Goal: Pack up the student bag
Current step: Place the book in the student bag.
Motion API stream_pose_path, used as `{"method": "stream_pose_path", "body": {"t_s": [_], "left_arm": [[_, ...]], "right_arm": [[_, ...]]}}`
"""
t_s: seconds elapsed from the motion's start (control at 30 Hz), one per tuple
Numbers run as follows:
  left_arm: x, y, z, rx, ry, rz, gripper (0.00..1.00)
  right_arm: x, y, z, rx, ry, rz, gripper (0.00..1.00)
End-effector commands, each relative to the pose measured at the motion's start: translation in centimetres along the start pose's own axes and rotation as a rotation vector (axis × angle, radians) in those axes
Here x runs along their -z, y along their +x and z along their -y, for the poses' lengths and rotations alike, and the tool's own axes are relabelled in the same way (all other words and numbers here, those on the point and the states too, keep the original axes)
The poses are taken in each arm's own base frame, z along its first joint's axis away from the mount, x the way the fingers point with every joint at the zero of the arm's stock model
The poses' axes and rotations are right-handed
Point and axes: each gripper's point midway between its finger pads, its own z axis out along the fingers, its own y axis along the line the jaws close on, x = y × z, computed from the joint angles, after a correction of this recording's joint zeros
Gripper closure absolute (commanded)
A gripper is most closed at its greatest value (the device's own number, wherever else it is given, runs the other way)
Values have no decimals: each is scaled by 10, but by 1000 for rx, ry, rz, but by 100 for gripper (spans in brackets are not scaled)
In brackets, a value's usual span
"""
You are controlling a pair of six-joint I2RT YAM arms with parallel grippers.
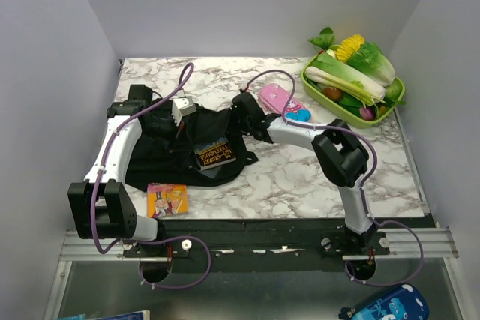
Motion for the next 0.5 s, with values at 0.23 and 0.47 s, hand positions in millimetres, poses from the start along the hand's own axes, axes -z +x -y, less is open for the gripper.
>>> {"method": "stream_pose_path", "body": {"t_s": [0.23,0.47], "left_arm": [[-1,-8,18,-47,59,55,99],[0,-7,17,-52,56,45,99]], "right_arm": [[9,26,-71,-10,-349,-89,99],[27,9,8,-110,-164,-50,99]]}}
